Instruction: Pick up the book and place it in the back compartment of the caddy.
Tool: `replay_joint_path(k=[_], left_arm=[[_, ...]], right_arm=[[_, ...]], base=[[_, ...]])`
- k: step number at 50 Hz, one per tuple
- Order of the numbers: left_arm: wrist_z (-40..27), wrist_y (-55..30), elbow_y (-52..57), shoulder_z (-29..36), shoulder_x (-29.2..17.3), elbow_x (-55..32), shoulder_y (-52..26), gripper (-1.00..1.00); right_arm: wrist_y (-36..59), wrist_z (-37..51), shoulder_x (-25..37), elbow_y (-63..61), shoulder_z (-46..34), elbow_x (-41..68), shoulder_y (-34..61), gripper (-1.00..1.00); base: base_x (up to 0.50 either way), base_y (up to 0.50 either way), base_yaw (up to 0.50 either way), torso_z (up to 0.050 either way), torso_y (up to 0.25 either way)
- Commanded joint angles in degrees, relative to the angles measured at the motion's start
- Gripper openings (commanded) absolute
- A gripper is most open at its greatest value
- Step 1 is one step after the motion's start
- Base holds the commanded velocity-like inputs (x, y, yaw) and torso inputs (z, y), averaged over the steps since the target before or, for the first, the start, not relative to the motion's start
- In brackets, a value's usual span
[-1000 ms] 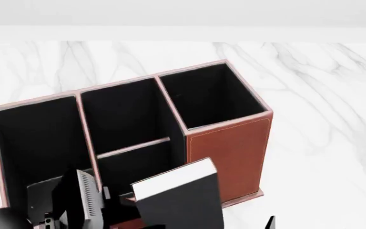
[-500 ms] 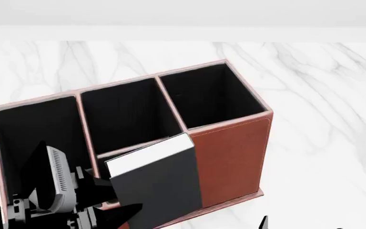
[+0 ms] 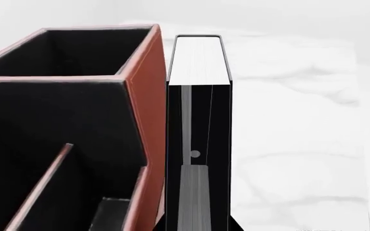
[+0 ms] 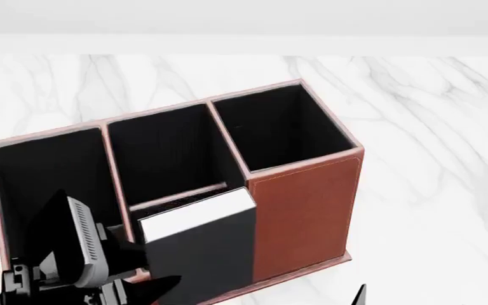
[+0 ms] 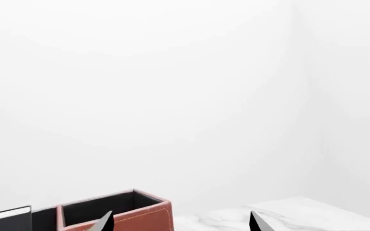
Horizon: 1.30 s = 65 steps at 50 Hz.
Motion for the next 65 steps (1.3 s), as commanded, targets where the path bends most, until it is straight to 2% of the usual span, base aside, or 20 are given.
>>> replay_joint_path(k=[1,14,21,45,65], left_arm=[[0.63,-1.75,1.64,-1.80,-0.32,-2.20,-1.76,-1.00],[7.75,-2.79,1.05,-1.16,-0.84,-2.48,-3.59,-1.00],[12.54,-3.91,-2.73,-1.37,0.20,-3.87,-5.04,-1.00],[16.03,-4.22,-10.22,-3.65,1.87,-5.60,-7.78,-1.00],[26.28,-4.61,-26.28,-3.73,8.45,-5.40,-10.39,-1.00]], right_arm=[[-0.49,0.21,0.21,-0.27,-0.04,-0.04,-0.39,1.00],[-0.36,-0.04,0.37,0.41,-0.59,-0.18,0.22,1.00],[-0.39,-0.08,0.35,0.78,-0.91,-0.35,0.42,1.00],[-0.38,-0.12,0.48,1.51,-1.75,-0.76,1.09,1.00],[-0.77,0.13,0.58,1.99,-2.11,-0.82,1.23,1.00]], base=[[0.00,0.00,0.00,0.000,0.000],[0.00,0.00,0.00,0.000,0.001],[0.00,0.00,0.00,0.000,0.001],[0.00,0.00,0.00,0.001,0.001],[0.00,0.00,0.00,0.000,0.002]])
